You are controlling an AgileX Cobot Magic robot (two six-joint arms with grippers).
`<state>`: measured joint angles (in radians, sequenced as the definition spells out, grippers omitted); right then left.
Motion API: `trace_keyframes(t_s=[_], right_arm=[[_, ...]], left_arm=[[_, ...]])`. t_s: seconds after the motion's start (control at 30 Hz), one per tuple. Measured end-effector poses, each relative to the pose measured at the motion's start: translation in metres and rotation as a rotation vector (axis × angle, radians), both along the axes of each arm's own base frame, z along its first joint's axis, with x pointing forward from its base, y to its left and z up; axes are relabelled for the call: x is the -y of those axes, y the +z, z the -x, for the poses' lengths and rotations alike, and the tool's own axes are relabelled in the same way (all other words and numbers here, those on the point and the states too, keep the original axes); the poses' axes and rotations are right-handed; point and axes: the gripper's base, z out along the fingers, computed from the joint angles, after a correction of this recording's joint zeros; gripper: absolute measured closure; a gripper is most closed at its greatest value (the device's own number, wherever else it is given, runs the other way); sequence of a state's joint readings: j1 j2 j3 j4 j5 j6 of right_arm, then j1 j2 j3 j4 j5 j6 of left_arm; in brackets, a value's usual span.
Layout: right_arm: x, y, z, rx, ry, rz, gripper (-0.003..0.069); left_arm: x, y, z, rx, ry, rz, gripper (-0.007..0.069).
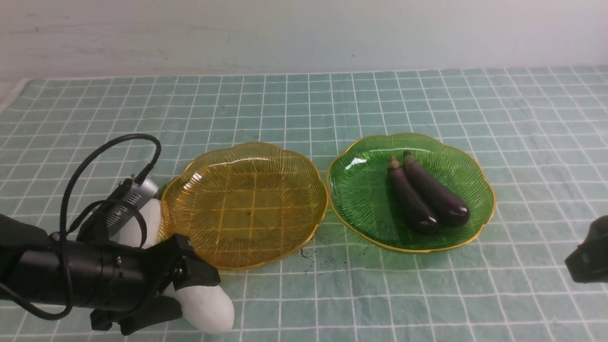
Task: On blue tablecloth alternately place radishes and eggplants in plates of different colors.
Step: 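Pick up the white radish and place it in the left plate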
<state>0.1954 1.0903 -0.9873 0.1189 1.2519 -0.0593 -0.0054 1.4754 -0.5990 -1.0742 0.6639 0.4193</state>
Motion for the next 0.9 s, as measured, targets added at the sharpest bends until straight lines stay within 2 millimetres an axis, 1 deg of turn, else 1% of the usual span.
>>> trace_keyframes(t_s=[0.23, 0.53, 0.8, 0.9], right_arm=[[0.0, 0.0, 0.0, 0.0, 0.0, 0.0, 0.03], [0.0, 0.0, 0.0, 0.0, 0.0, 0.0, 0.03], [0.0, 0.0, 0.0, 0.0, 0.0, 0.0, 0.03], [0.0, 0.0, 0.0, -0.001, -0.007, -0.003, 0.03]], left_arm=[[0.0001, -0.009, -0.0024, -0.032, 0.0, 0.001, 0.0062], [-0.0015, -0.0096, -0.0041, -0.021, 0.017, -0.014, 0.0062], [-0.0042, -0.0102, -0.0067, -0.027, 0.08, -0.023, 0.0062], [-0.0045, -0.0115, -0.0064, -0.032, 0.072, -0.031, 0.0078]])
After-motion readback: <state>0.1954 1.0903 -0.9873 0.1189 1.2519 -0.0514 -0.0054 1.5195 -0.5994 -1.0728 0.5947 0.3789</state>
